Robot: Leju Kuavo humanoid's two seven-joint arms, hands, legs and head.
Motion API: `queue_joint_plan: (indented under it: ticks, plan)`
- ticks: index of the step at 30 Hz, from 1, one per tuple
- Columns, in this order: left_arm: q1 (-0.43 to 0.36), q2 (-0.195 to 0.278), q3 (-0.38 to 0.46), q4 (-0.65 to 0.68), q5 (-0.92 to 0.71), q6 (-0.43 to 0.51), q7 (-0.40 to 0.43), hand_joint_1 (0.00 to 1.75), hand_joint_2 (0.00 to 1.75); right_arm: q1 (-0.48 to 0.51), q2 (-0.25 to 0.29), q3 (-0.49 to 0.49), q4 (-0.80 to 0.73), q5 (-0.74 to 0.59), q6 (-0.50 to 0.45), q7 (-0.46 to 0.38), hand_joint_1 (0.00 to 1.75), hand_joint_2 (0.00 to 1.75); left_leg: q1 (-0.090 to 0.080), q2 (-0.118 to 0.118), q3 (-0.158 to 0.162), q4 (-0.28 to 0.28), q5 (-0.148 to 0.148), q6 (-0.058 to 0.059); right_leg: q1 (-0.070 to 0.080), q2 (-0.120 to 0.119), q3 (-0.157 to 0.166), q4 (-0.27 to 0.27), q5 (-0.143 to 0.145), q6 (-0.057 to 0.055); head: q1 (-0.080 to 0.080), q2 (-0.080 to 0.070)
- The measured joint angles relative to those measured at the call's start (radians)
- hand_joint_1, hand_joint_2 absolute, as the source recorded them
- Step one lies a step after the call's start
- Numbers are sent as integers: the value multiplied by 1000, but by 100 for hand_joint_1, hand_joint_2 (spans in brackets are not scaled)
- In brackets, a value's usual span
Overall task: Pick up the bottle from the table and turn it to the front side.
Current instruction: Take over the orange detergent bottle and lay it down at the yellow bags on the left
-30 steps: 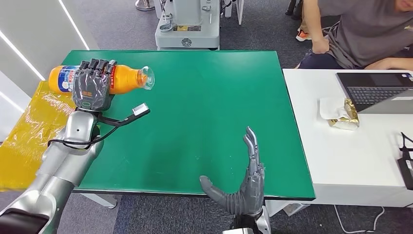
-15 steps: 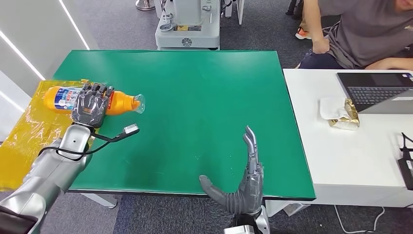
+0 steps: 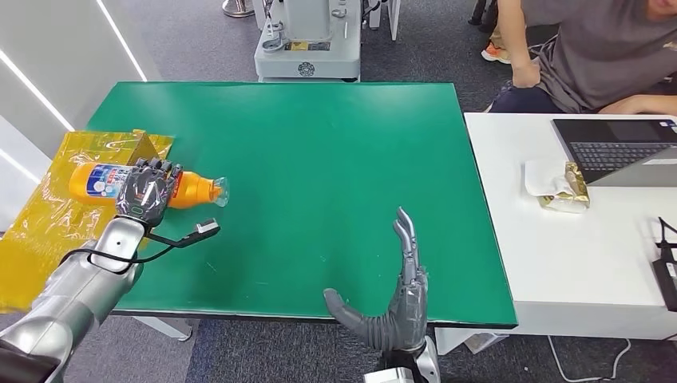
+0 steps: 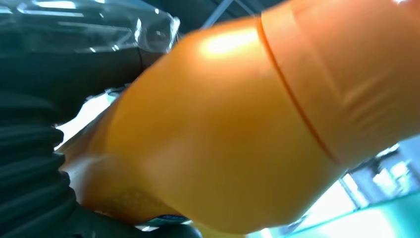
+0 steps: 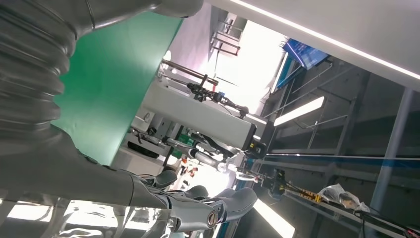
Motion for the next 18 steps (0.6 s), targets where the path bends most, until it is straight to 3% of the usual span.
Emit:
queue_joint_plan:
  ticks: [5, 18]
  plan:
    - [86, 30, 0, -1, 0, 4, 22, 175, 175, 2, -12, 19, 12, 3, 0, 0, 0, 175, 0, 0, 0, 0, -1, -2, 0, 0, -1, 0, -1, -2, 0, 0]
    - [125, -10, -2, 16, 0, 4, 59, 175, 175, 28, -30, 22, 29, -39, 1, 0, 0, 175, 0, 0, 0, 0, -2, -2, 0, 1, -1, 0, -1, -2, 0, 0]
